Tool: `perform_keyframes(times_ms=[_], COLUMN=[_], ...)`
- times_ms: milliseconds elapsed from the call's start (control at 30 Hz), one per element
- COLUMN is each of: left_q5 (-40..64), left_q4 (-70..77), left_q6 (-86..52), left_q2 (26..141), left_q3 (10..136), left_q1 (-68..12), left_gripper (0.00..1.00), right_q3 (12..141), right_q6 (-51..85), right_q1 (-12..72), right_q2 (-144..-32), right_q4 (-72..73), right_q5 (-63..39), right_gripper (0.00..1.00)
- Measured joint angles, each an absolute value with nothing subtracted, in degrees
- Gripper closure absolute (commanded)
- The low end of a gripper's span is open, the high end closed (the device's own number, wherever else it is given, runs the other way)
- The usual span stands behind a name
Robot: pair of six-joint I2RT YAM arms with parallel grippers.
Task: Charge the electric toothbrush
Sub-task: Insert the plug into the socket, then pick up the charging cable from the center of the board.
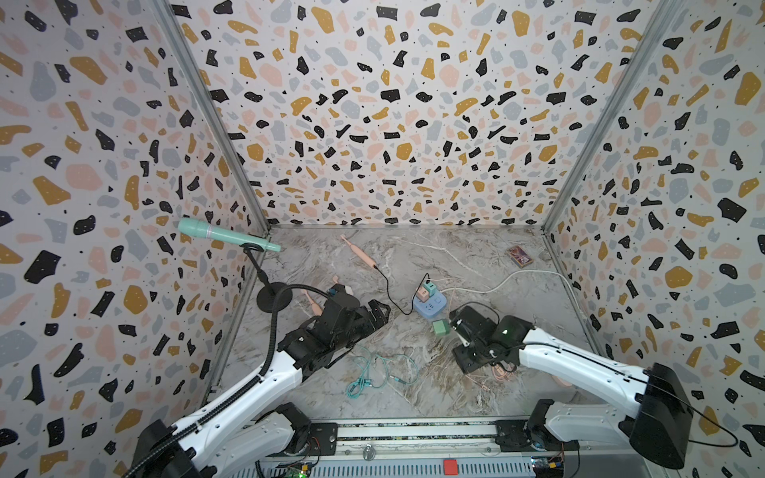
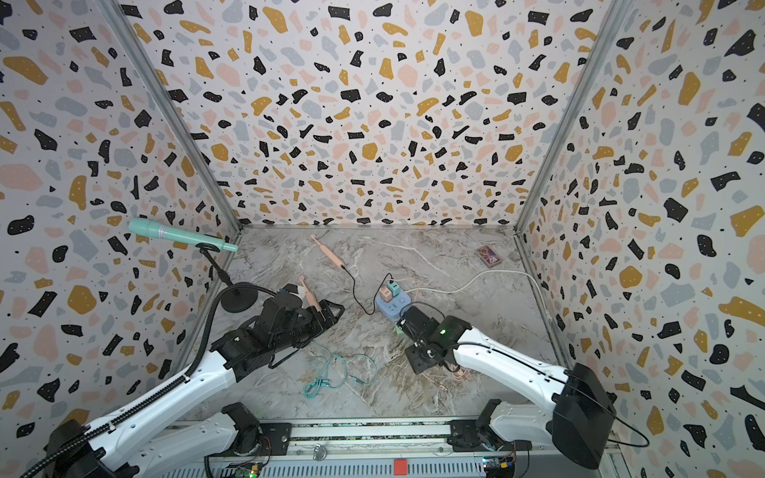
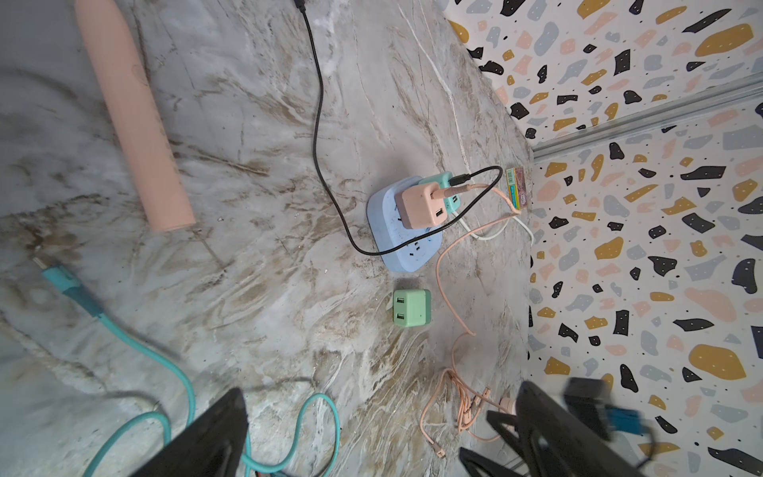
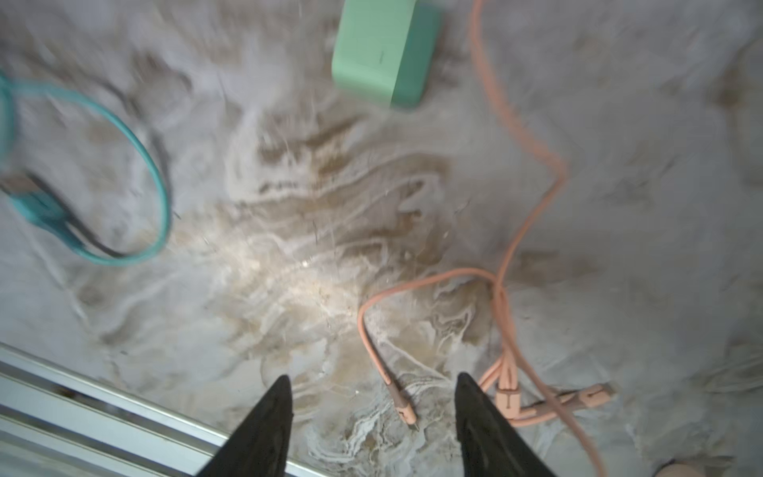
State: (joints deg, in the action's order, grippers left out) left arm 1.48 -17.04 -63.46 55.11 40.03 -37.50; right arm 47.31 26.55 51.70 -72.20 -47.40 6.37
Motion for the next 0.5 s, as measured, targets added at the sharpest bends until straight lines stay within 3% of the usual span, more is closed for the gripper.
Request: perform_keyframes(times_ms=[300, 500], left_q5=[1.43, 1.58], left_q4=[-14.87, -14.31], left_q6=[-67.4, -68.88], left_q2=[50.35, 50.43], left_q3=[36.71, 35.33], left_q1=[-37.5, -37.5], left_gripper=[0.0, 0.0], right_q3=[42.81, 38.13], right_q6=[34.65, 38.5], right_q1=[53.01, 53.54], right_q2=[-78.37, -78.5], right_q4=[-39.81, -35.31], right_q5=[5.41, 3.38], right_gripper=[0.48, 0.68])
